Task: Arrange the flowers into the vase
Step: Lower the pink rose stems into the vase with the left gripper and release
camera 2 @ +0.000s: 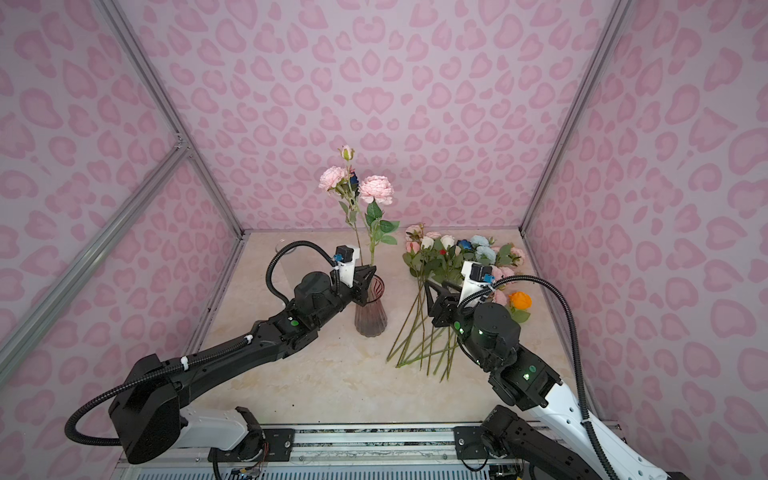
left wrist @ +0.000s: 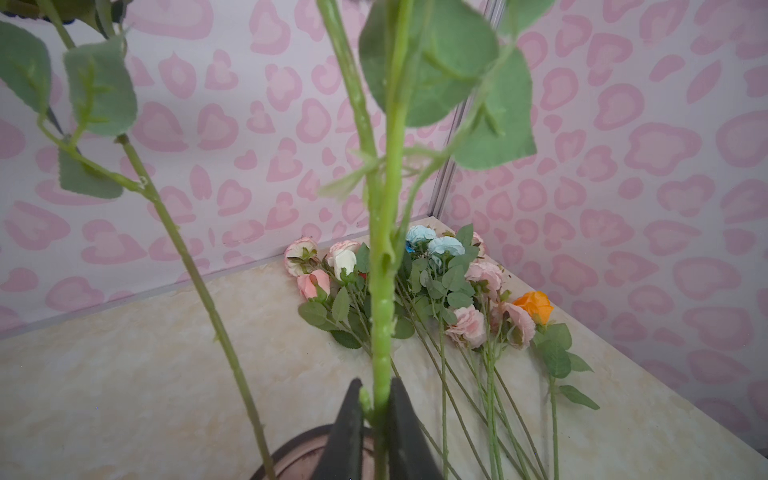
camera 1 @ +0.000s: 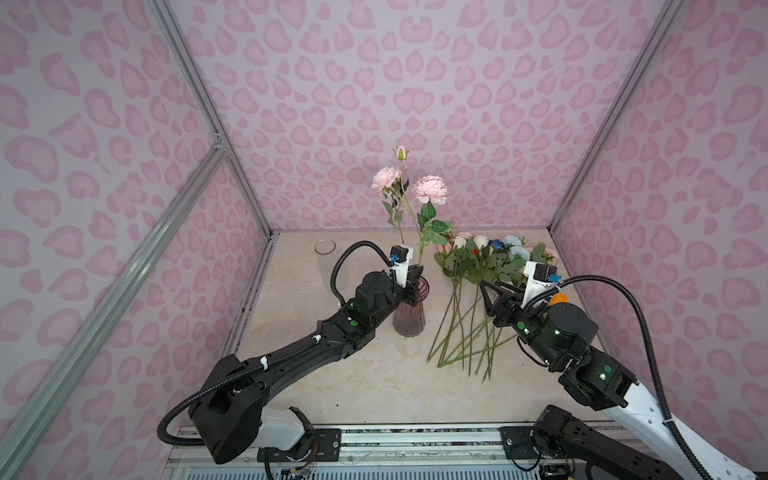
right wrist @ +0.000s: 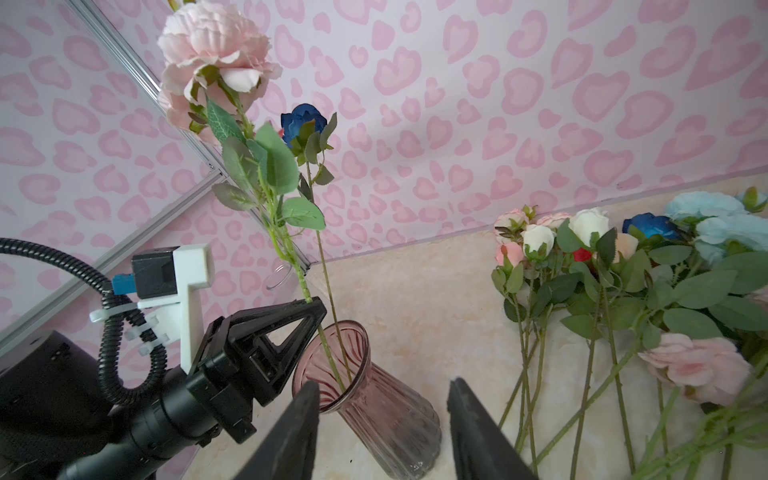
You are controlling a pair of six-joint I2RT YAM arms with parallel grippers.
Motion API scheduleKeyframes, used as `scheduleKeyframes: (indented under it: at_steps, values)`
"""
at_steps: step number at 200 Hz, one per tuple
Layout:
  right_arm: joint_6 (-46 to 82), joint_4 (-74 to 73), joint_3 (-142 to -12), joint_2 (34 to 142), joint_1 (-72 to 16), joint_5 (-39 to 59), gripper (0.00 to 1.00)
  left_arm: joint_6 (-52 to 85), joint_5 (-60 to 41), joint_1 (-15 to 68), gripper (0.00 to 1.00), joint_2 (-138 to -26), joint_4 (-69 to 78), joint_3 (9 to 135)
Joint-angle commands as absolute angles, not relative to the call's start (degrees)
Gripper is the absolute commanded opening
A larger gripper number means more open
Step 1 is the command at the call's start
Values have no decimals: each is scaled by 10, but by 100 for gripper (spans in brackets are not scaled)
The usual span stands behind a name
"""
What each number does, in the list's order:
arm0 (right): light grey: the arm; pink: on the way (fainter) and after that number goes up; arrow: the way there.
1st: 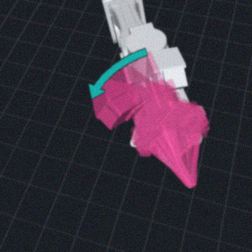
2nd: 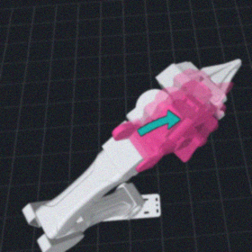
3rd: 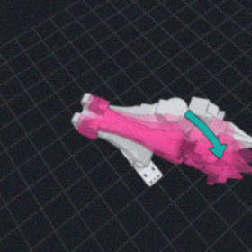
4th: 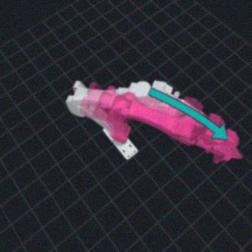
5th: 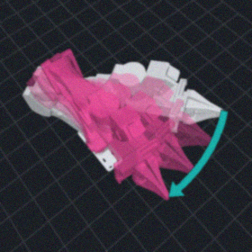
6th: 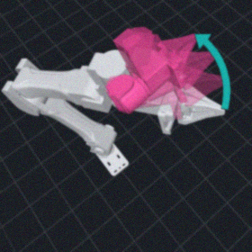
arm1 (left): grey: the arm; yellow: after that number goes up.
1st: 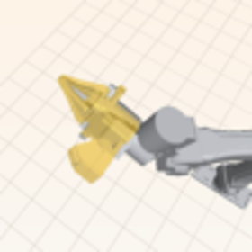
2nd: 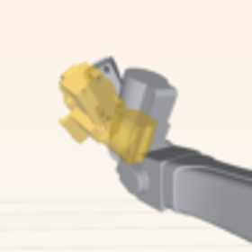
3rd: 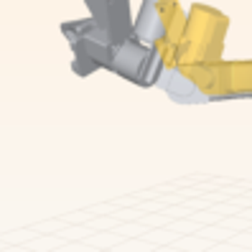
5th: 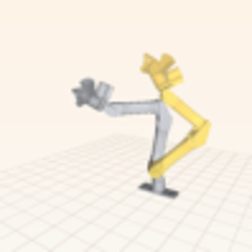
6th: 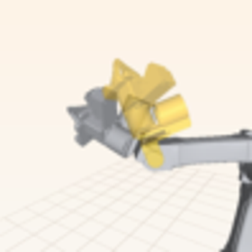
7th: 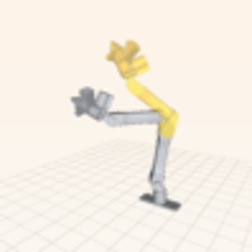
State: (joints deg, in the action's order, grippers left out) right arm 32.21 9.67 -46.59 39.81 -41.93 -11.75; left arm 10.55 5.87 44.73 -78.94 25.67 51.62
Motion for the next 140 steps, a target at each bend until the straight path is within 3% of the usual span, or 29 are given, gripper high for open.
scheduleKeyframes:
  at_steps: [1, 55, 140]
  values:
    - [334, 91, -455, 391, -419, -117, 51, 113, 68, 447, 14, -777, 260, 505]
    - [336, 98, -453, 392, -419, -118, 51, 115, 77, 447, 21, -753, 238, 478]
    - [336, 117, -452, 372, -420, -132, 51, 88, 79, 454, 23, -725, 204, 482]
